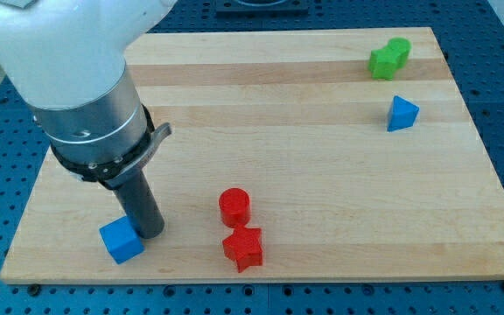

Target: Move the blue to the bottom left of the board

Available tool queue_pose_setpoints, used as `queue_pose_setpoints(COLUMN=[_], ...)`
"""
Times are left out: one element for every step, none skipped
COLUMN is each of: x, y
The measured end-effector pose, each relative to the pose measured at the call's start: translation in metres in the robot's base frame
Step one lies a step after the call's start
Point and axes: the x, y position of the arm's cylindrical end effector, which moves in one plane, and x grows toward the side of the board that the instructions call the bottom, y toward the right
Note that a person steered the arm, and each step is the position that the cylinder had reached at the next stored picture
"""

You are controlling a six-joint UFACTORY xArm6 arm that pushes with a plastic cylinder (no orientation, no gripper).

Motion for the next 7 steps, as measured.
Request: queue_pose_setpoints(x=[0.001, 0.001, 0.023, 0.034, 0.034, 0.027, 0.025], y=[0.018, 0.018, 0.01, 0.008, 0.008, -0.013, -0.038])
